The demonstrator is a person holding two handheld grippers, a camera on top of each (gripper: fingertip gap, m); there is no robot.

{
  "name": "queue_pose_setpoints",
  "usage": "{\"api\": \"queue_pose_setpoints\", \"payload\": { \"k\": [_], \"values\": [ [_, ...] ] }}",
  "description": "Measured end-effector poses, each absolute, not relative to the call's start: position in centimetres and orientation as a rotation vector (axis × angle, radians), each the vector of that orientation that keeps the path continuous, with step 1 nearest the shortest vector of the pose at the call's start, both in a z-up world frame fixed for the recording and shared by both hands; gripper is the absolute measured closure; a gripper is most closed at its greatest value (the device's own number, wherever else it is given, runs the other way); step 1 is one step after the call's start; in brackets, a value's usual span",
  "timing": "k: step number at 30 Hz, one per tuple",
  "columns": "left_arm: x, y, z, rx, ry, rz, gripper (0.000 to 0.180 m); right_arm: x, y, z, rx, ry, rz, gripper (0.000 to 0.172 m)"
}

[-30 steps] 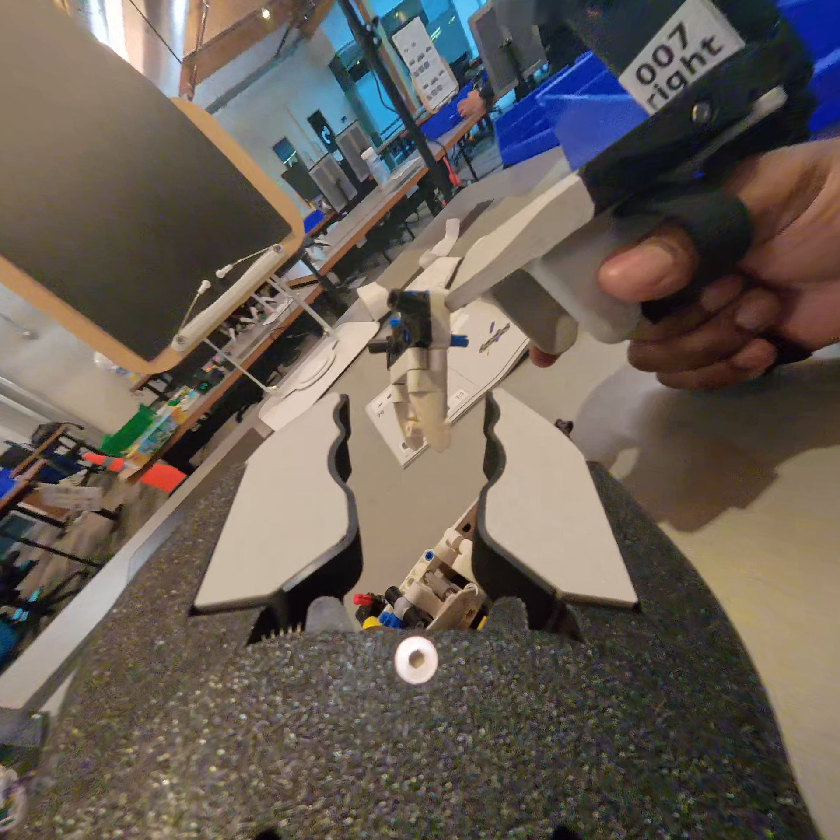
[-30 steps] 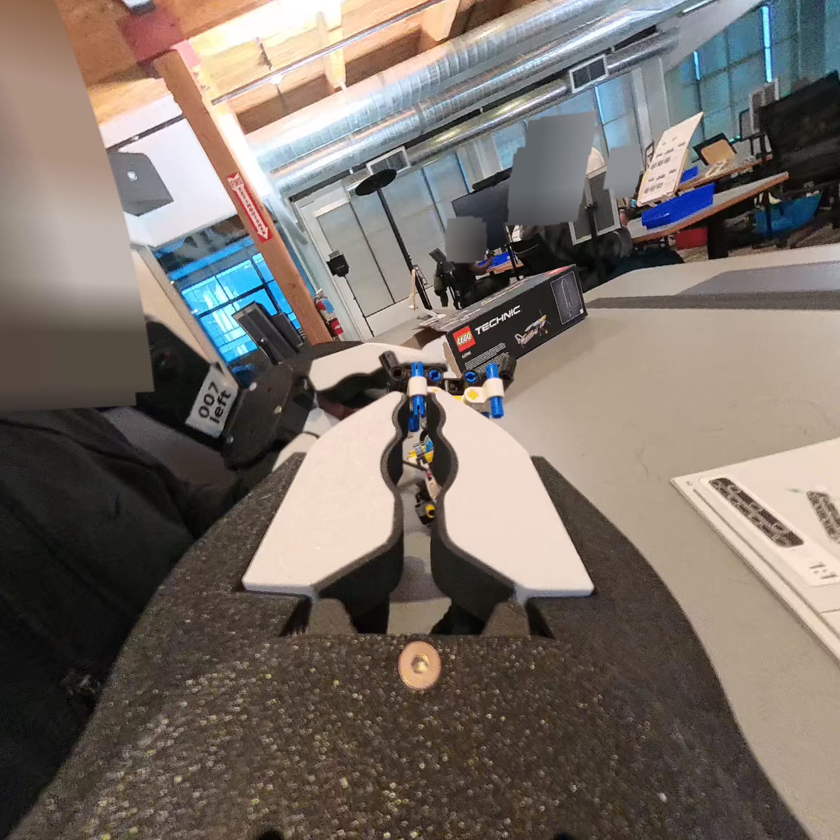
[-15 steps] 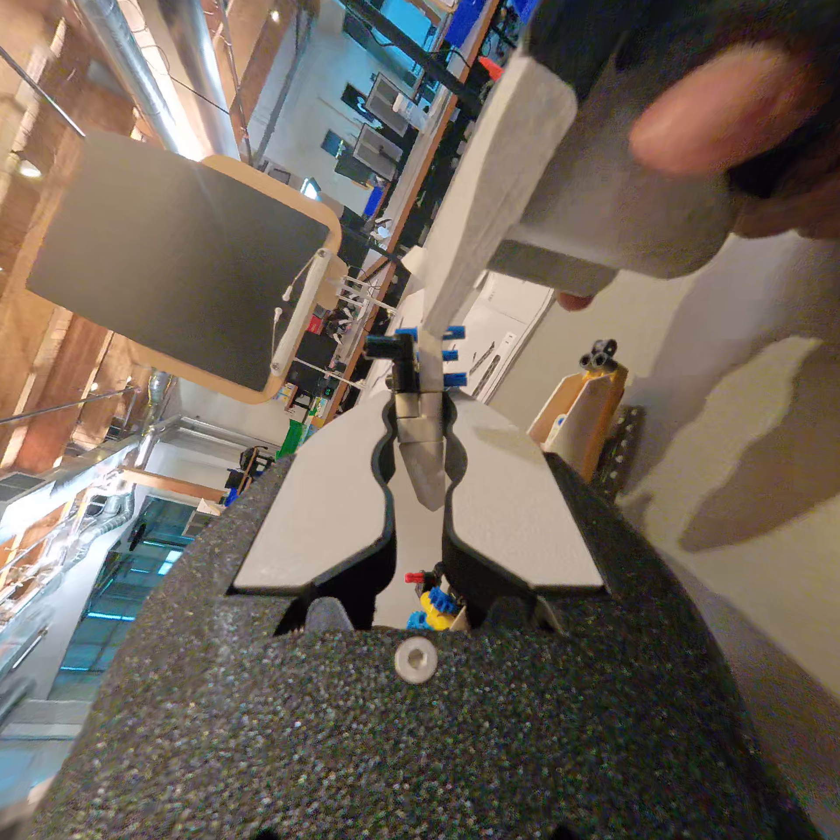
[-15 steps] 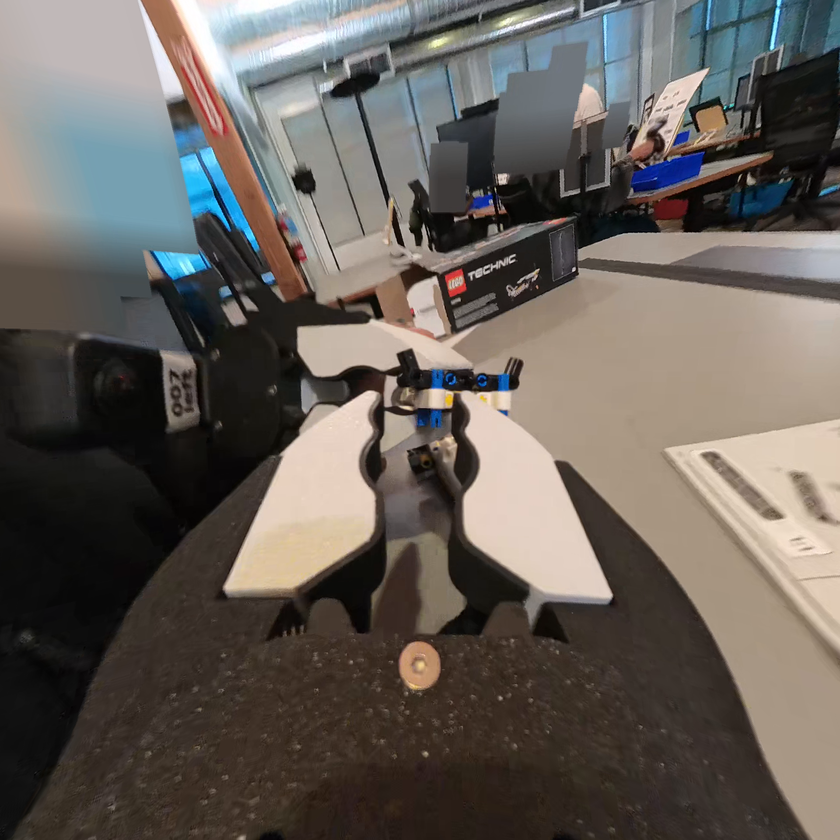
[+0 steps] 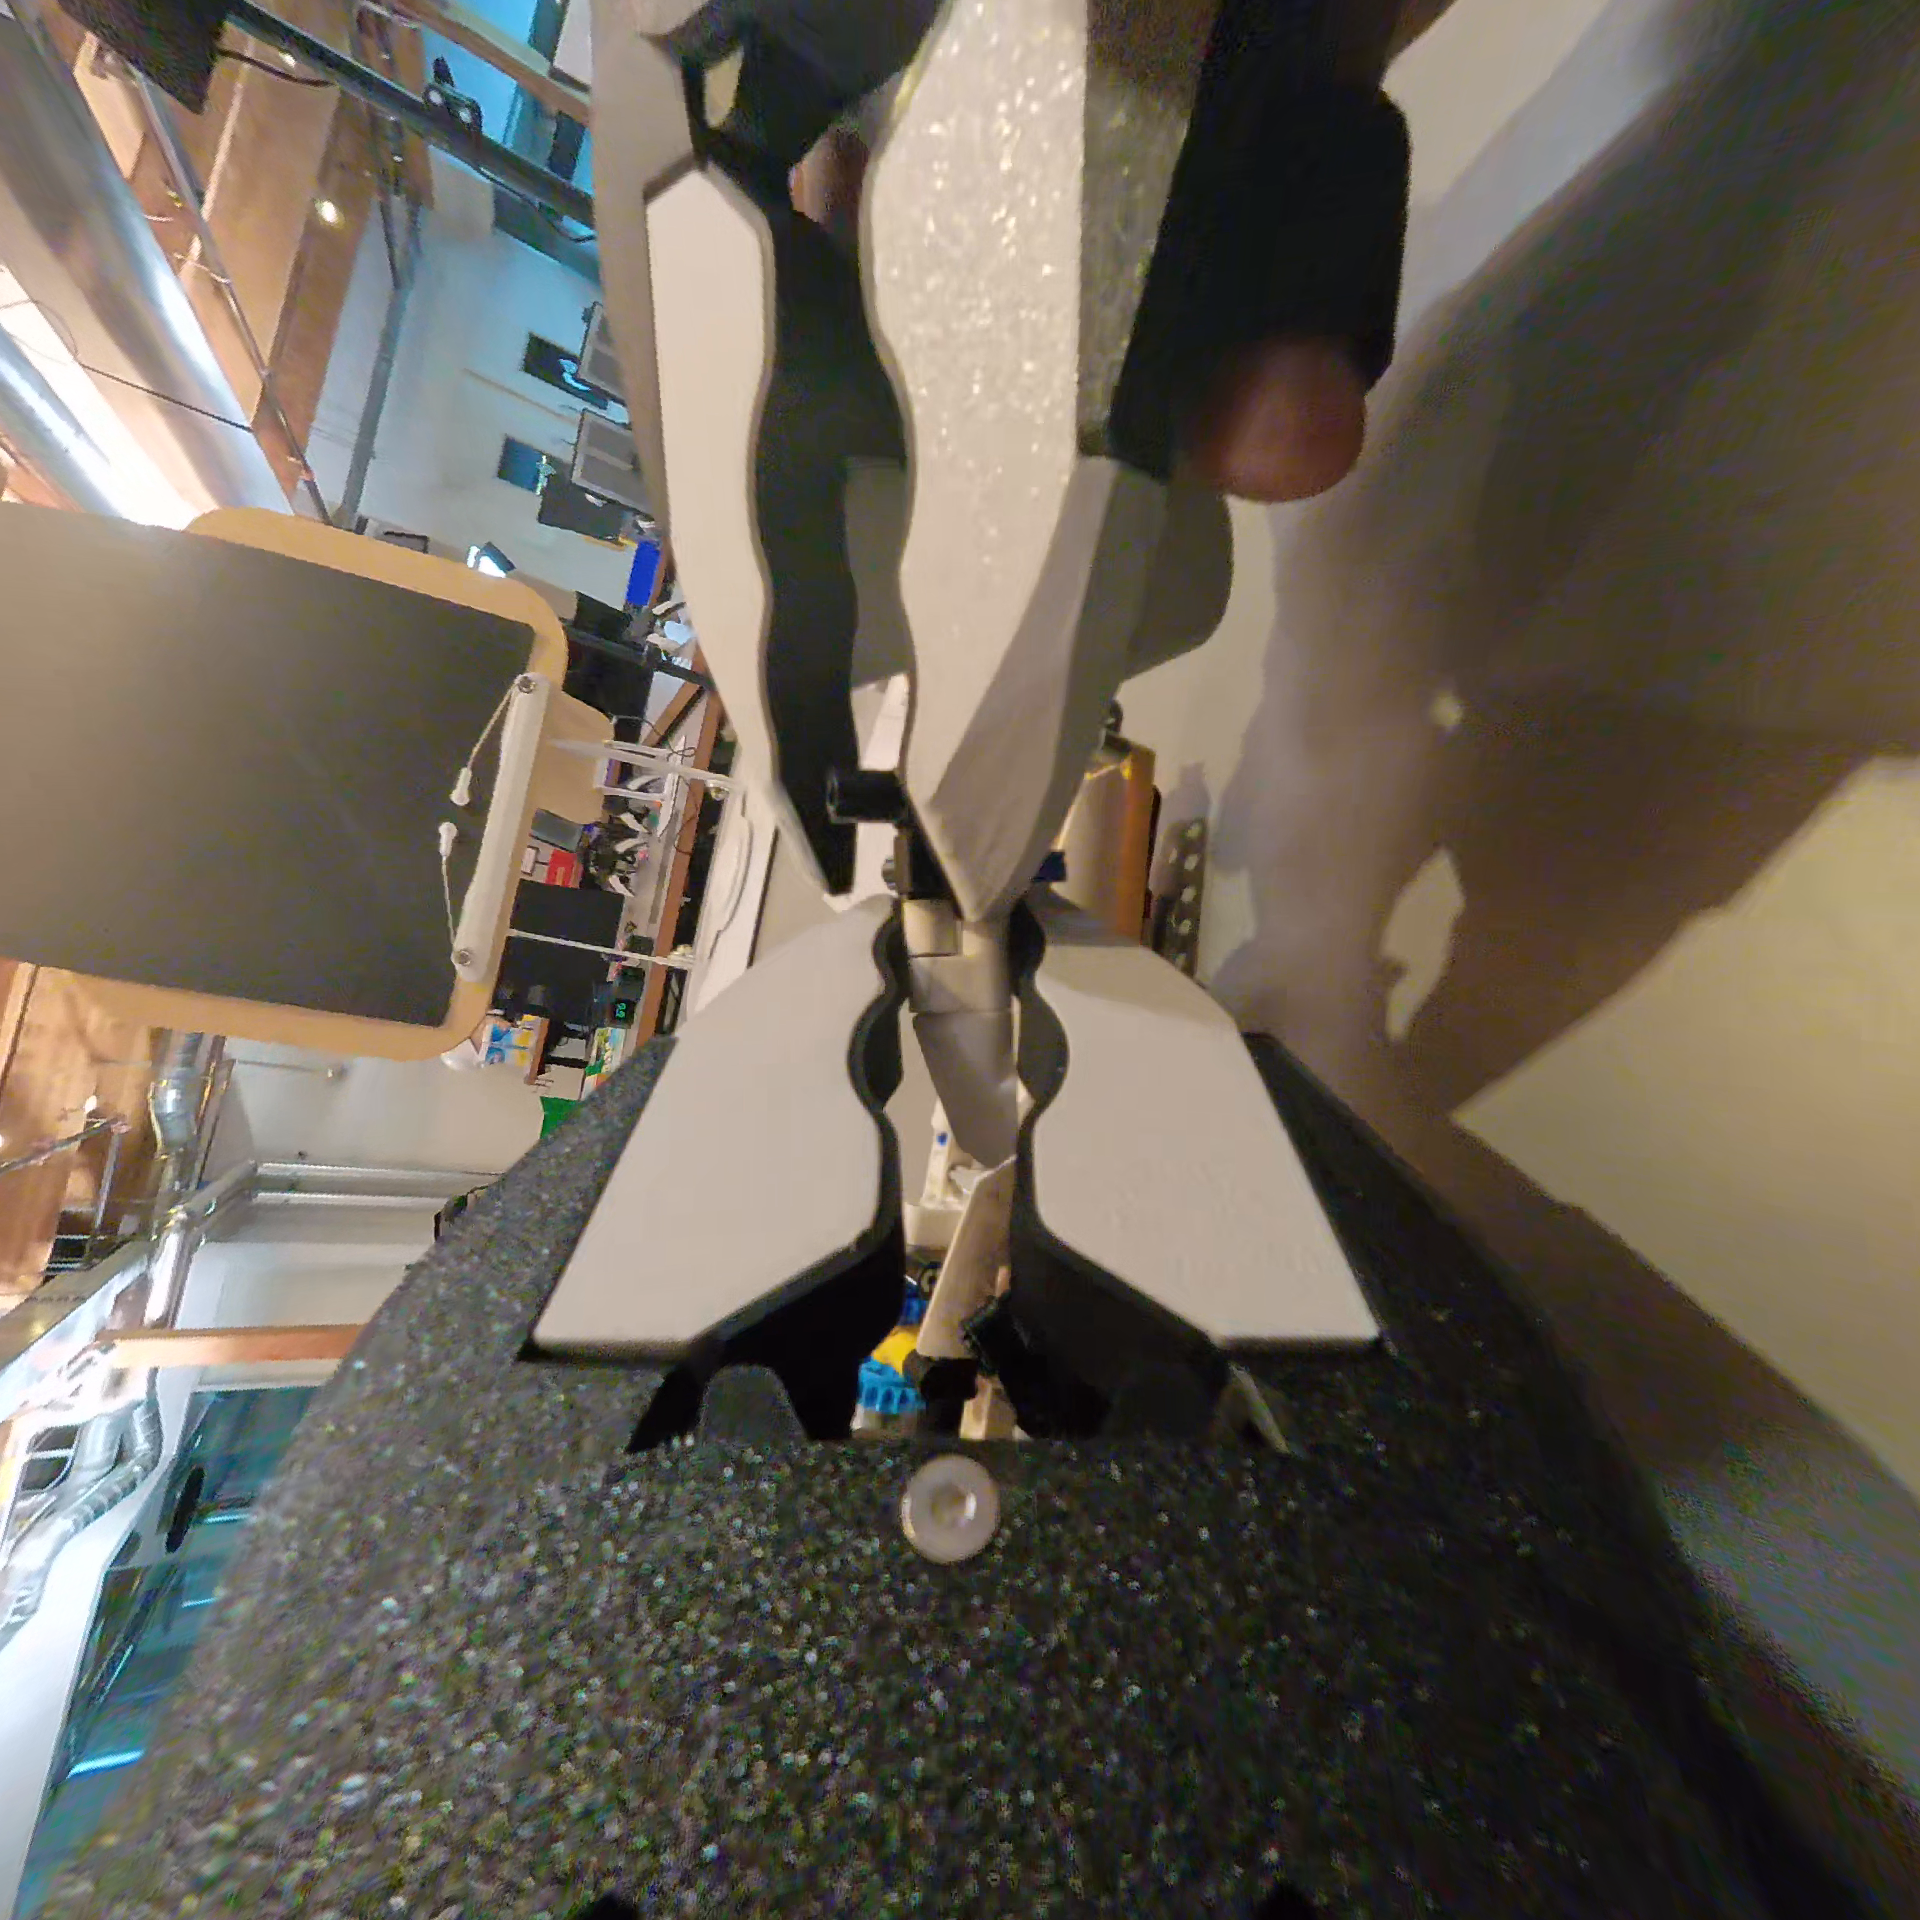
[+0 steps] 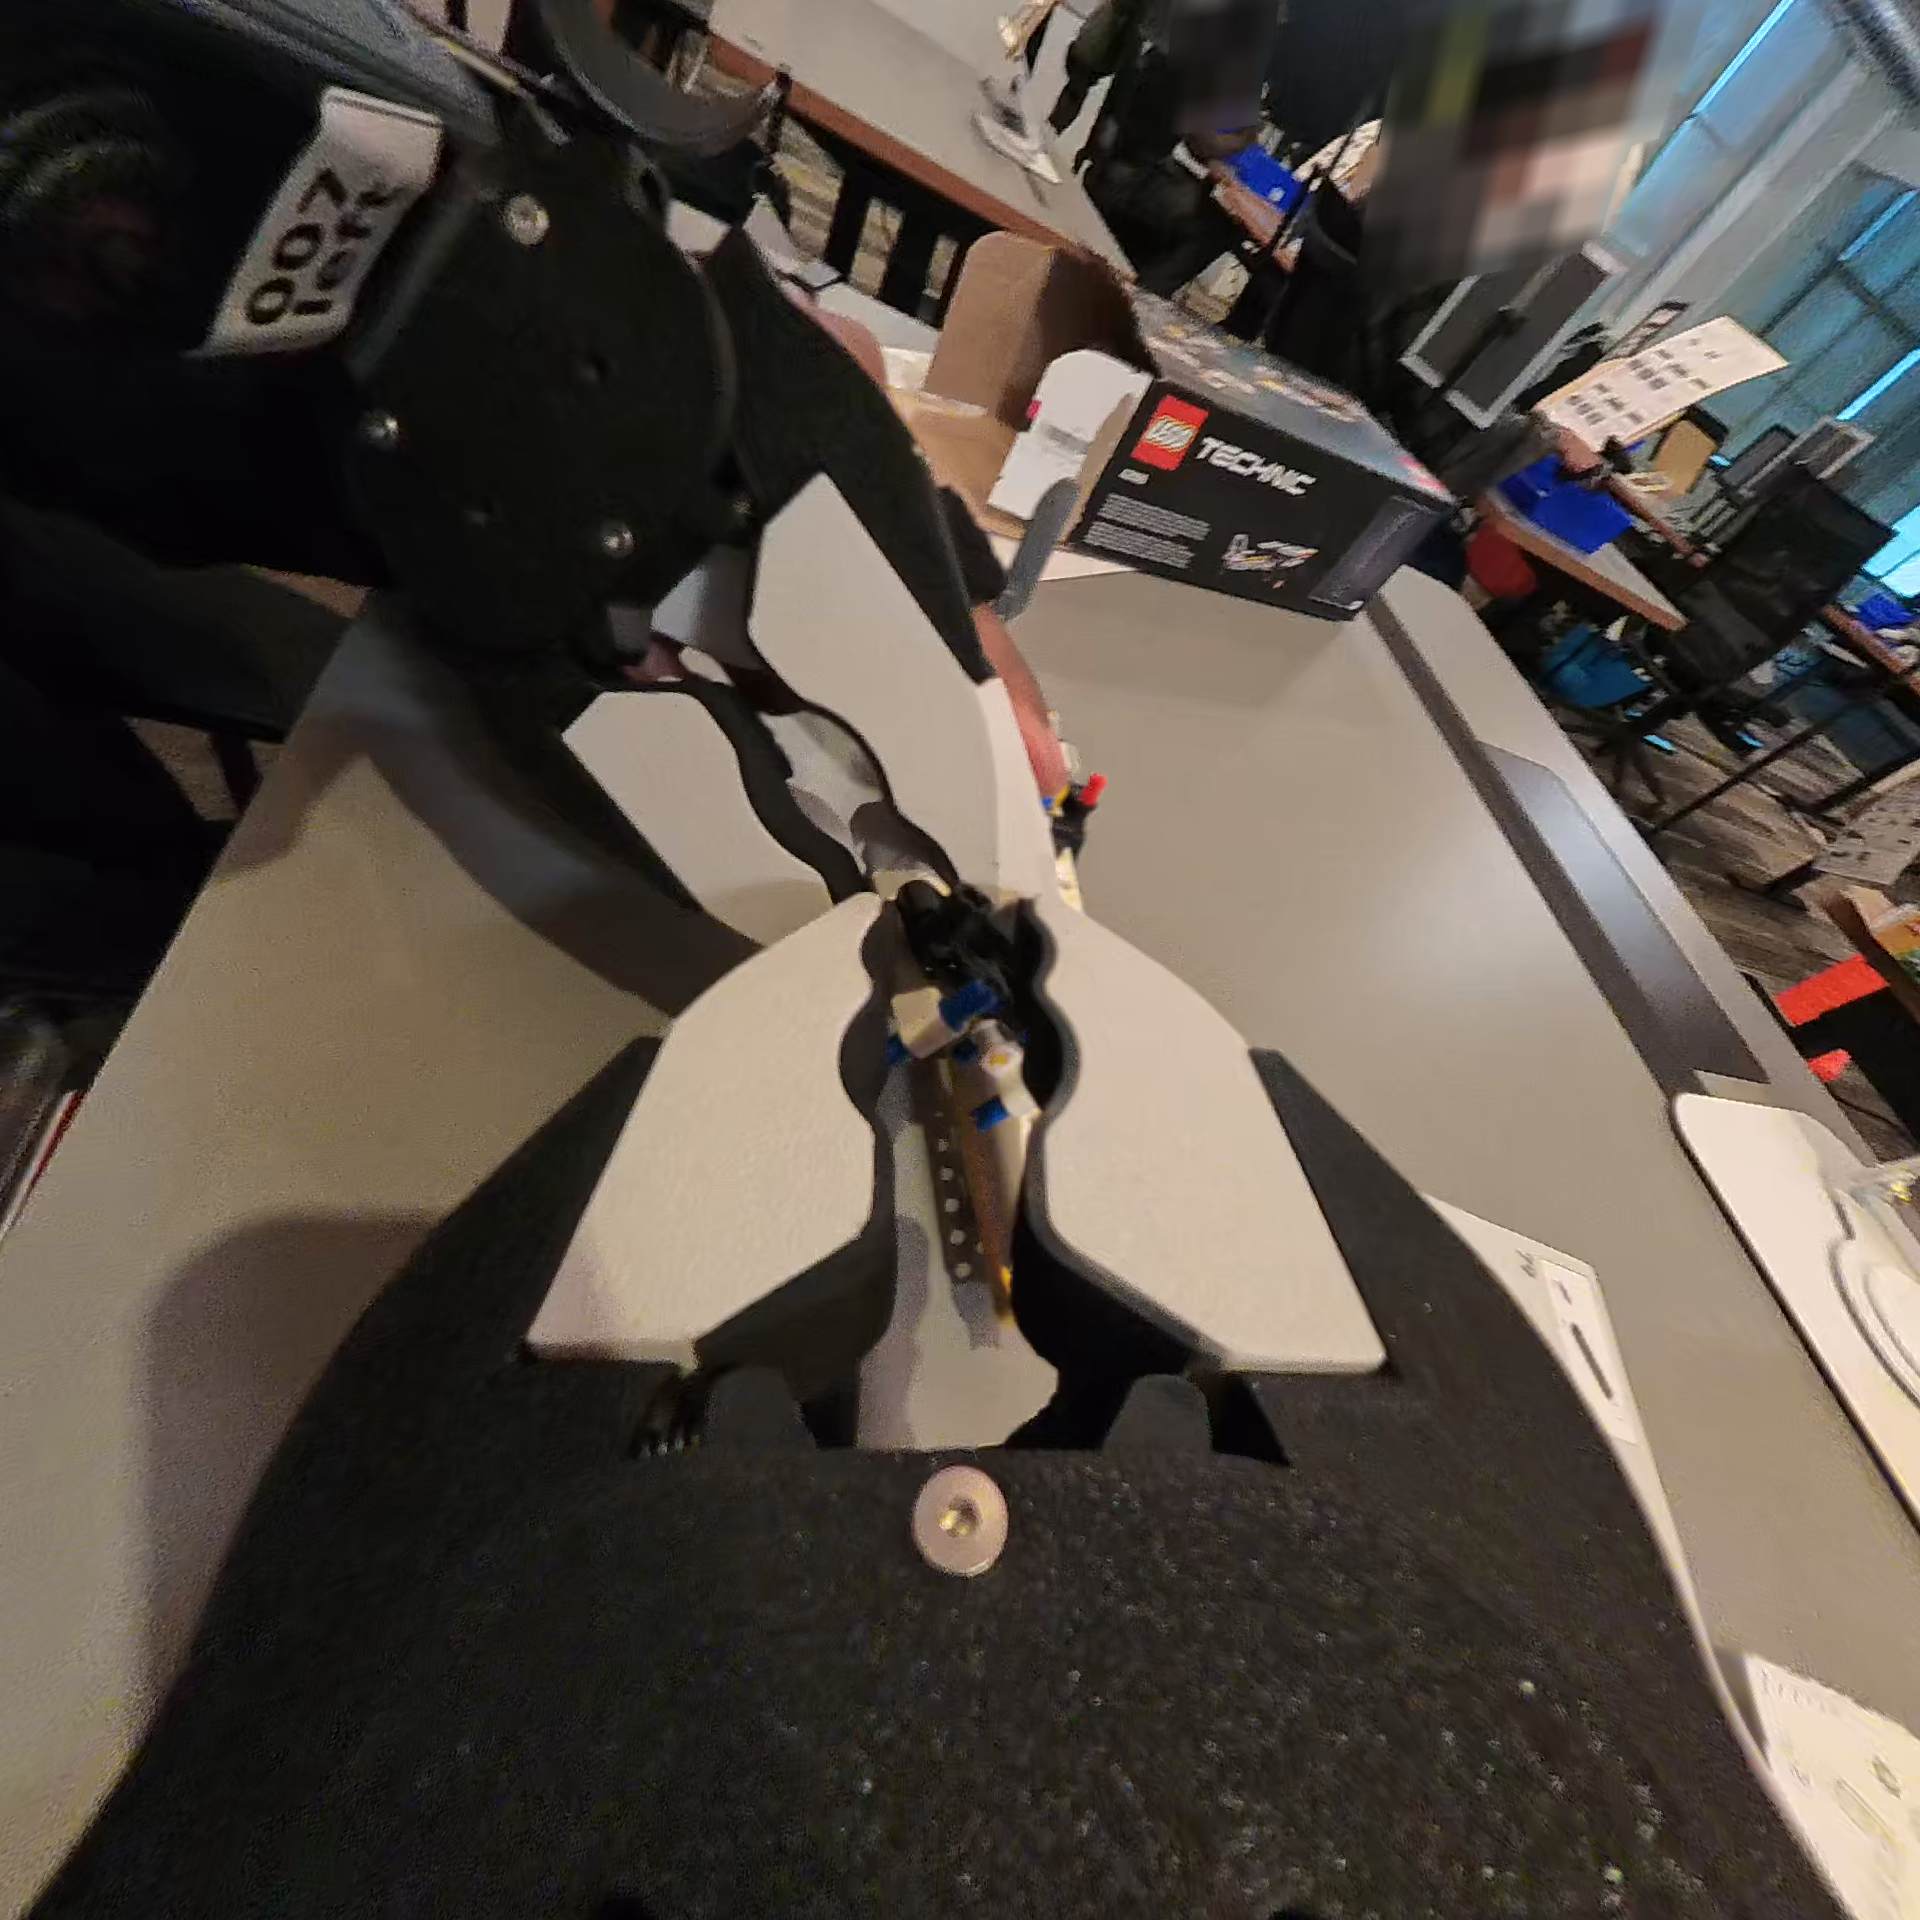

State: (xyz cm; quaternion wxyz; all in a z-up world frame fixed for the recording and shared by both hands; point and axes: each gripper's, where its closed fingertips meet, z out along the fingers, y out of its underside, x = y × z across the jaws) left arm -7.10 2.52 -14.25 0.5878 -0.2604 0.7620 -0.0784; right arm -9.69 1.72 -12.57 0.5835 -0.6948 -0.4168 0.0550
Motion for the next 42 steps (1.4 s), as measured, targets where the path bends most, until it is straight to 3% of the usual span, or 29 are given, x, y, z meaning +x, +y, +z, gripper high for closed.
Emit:
{"api": "queue_pose_setpoints", "payload": {
  "k": [10, 24, 30, 39, 42],
  "values": [
    [-7.6, 3.2, -15.0, -0.664, 1.787, -0.217, 0.149, -9.8, 1.6, -13.2, -1.670, -0.837, 0.168, 0.157],
    [-7.2, 3.2, -15.5, -0.523, 1.728, -0.041, 0.163, -10.3, 1.0, -13.8, -1.646, -0.833, 0.120, 0.159],
    [-7.4, 3.3, -15.5, -0.484, 1.689, 0.017, 0.165, -10.1, 0.6, -13.8, -1.638, -0.812, 0.162, 0.145],
    [-7.4, 3.3, -15.8, -0.473, 1.691, 0.028, 0.165, -9.9, 0.5, -14.6, -1.646, -0.863, 0.056, 0.145],
    [-7.5, 3.2, -15.9, -0.466, 1.701, 0.030, 0.165, -9.7, 0.6, -14.7, -1.649, -0.868, 0.010, 0.153]
  ]
}}
